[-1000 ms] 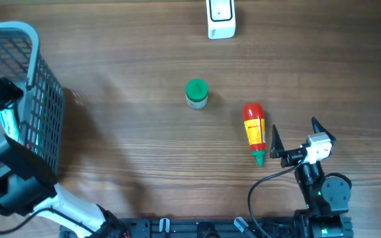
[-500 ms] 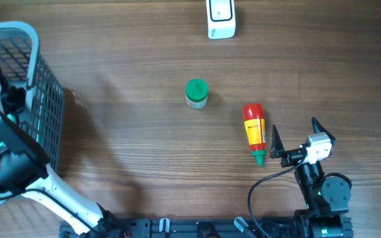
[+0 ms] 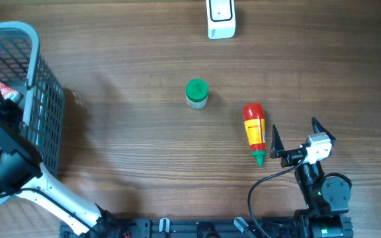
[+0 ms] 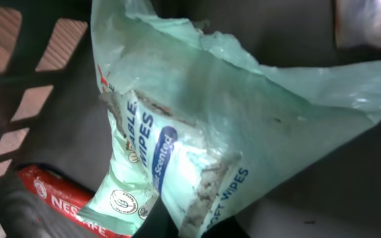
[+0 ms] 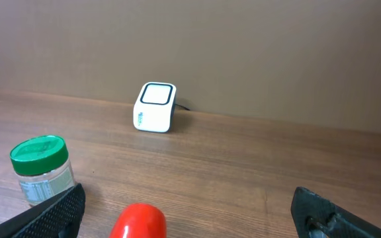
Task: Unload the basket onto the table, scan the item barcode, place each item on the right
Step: 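Reach the left gripper into the basket and grasp the wipes pack, then carry the wipes pack out and drop it beside the jar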
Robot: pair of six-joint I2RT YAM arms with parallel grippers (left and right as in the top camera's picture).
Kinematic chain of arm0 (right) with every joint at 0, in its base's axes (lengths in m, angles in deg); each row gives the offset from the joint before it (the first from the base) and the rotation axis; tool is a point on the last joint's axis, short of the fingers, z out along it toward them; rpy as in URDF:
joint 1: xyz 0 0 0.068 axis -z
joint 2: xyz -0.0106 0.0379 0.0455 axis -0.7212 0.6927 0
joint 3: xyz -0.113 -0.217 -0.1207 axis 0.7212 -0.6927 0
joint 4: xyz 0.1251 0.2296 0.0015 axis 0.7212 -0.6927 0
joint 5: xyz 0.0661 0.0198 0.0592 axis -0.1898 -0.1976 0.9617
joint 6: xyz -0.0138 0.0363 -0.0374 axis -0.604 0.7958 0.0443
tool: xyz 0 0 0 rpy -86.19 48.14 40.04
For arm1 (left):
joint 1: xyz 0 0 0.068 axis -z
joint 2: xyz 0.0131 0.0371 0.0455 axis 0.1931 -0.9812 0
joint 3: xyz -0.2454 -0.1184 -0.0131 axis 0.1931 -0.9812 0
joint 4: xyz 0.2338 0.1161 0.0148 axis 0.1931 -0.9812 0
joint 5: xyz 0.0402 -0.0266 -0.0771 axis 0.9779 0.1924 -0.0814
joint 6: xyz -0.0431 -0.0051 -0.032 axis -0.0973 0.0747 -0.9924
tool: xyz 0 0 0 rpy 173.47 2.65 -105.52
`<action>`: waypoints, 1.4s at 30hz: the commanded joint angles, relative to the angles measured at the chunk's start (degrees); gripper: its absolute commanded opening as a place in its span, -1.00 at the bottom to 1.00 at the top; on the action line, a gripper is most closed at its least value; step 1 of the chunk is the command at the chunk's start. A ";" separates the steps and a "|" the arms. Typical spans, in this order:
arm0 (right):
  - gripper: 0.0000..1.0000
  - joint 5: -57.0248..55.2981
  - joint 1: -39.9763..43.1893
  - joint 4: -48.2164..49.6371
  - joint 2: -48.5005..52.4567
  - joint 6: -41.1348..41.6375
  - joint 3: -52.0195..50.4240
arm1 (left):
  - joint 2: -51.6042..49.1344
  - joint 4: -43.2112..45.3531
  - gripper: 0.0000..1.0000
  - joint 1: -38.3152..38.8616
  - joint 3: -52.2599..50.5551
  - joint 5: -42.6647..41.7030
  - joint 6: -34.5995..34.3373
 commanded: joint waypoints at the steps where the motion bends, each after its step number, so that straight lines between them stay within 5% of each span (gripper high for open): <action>1: 0.99 -0.96 -0.17 0.28 -0.31 -0.98 -0.07 | 0.63 -1.75 -0.92 -0.50 -0.17 -3.13 -0.15; 9: 0.99 -0.96 -0.17 0.28 -0.31 -1.01 -0.07 | 13.66 -1.66 -0.92 -0.50 4.31 -4.31 -3.65; 19: 0.99 -0.96 -0.17 0.28 -0.31 -0.96 -0.07 | 38.27 12.20 -0.92 0.44 6.03 -52.59 -9.22; 23: 0.99 -0.96 -0.17 0.28 -0.31 -0.98 -0.07 | 42.10 12.70 -0.92 4.96 6.01 -61.16 -9.22; 28: 1.00 -0.96 -0.17 0.28 -0.31 -0.98 -0.07 | 41.48 5.44 -0.92 18.82 5.90 -59.12 -8.96; 36: 0.99 -0.96 -0.17 0.28 -0.31 -1.01 -0.07 | 29.59 0.74 -0.92 42.12 5.90 -40.79 -9.20; 42: 0.99 -0.96 -0.17 0.28 -0.31 -0.98 -0.07 | 16.85 0.48 -0.92 50.23 5.90 -34.56 -13.29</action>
